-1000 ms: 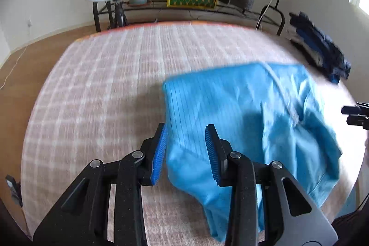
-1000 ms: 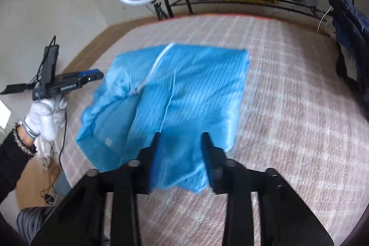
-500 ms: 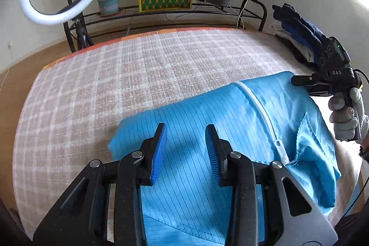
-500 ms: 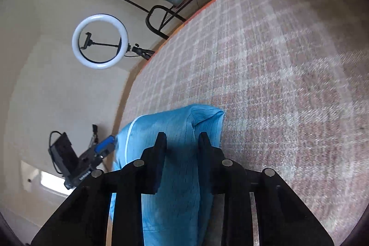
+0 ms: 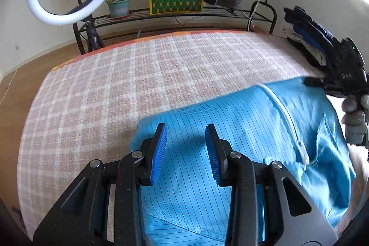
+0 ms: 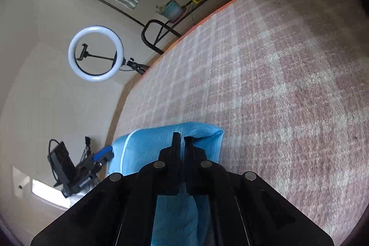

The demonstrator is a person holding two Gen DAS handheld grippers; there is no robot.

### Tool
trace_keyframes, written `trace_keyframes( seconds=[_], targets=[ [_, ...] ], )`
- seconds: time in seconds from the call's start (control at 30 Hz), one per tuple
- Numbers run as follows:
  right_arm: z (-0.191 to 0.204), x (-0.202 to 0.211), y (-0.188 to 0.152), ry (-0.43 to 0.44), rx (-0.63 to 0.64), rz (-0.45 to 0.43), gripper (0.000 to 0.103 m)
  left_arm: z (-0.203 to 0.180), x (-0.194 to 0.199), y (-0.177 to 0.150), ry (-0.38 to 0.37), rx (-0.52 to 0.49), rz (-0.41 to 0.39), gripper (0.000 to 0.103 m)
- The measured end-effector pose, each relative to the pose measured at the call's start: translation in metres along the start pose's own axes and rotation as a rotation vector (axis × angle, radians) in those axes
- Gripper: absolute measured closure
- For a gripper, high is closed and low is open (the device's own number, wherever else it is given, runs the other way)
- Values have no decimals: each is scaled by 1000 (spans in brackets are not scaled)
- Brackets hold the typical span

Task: Fold large clothes
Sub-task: 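Lift the folded blue coat off the bed with both grippers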

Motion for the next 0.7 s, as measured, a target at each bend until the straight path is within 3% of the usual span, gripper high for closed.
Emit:
trace_keyframes(
  seconds=[0.17,0.33,0.53,0.7],
  targets=[
    [26,25,-6,-301,115,-26,93,12,-19,-3,30,15,38,68],
    [68,27,-14,-371,300,-74,93,11,-15,-2,5,46,23,68],
    [135,-47,-8,-409,603,129,93,-25,2,35,-33,-48,-8,68],
    [132,-106,-4,-449,638,283,93,-31,-35,39,-22,-67,90,68]
  ],
)
Point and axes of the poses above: each gripper's, at about its wrist camera, not at the fingertips, and x roughly against the way its jaws point, z to its left, y to its top, the point moved 2 cm from there along -x, roughly the way its jaws point, and after that the axes turned 14 degrees about z, right-handed, at the moved point
